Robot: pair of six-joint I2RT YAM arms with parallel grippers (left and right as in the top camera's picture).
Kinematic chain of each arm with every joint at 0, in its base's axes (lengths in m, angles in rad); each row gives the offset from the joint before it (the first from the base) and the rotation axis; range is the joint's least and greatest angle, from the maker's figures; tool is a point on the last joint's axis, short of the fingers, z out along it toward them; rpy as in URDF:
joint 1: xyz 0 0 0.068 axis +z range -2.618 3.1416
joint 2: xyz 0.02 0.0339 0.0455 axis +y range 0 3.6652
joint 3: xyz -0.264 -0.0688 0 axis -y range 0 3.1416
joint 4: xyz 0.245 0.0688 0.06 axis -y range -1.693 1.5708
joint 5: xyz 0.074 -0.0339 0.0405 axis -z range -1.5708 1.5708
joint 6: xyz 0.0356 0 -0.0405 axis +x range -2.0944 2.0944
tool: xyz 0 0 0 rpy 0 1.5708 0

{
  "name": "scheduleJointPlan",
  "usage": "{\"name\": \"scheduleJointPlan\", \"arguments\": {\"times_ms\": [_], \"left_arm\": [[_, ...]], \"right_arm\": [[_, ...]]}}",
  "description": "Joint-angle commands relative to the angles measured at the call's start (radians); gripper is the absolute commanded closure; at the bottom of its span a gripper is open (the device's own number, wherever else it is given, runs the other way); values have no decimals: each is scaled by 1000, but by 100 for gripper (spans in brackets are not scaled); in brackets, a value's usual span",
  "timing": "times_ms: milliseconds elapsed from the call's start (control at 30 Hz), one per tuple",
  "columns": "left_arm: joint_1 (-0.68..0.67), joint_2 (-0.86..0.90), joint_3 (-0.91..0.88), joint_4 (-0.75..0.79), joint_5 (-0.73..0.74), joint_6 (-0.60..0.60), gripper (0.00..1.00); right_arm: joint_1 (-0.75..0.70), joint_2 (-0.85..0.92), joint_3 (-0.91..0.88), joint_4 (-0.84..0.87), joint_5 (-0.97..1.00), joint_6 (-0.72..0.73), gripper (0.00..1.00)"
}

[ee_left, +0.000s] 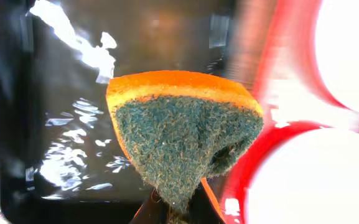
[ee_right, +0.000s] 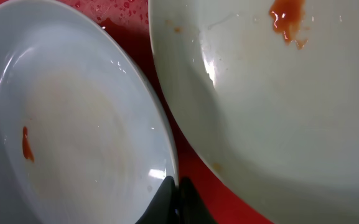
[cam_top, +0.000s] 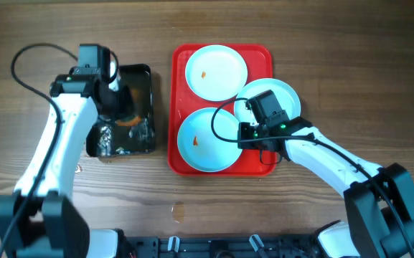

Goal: Clean dirty plates on tray and stack at the side
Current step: 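Scrub the lower plate with the sponge in the left gripper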

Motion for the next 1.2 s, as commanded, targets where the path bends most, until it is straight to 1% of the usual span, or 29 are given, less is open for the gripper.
{"name": "scheduleJointPlan", "arguments": {"times_ms": [0, 233, 333, 433, 533, 633, 800, 967, 1167], "left_arm": [[-121, -19, 5, -7, 87, -92, 96], [-346, 29, -80, 88, 90, -259, 96], [-430, 65, -124, 167, 103, -324, 96], [-495, 107, -163, 278, 131, -335, 96], [-537, 156, -181, 330, 131, -341, 96], [-549, 209, -180, 342, 124, -349, 96], [-536, 292, -180, 342, 24, -349, 96], [-532, 377, -180, 329, -33, -326, 96], [-530, 399, -180, 278, -181, -298, 96]], "right_arm": [[3, 9, -2, 5, 18, 10, 95], [3, 9, -3, 3, 18, 10, 96], [3, 9, -2, 2, 18, 10, 96], [3, 9, -2, 2, 18, 12, 96], [3, 9, -2, 2, 18, 28, 95], [3, 9, -2, 1, 18, 33, 96], [3, 9, -3, 0, 18, 34, 95], [3, 9, -3, -12, 18, 34, 96], [3, 9, -3, -25, 18, 36, 96]]}}
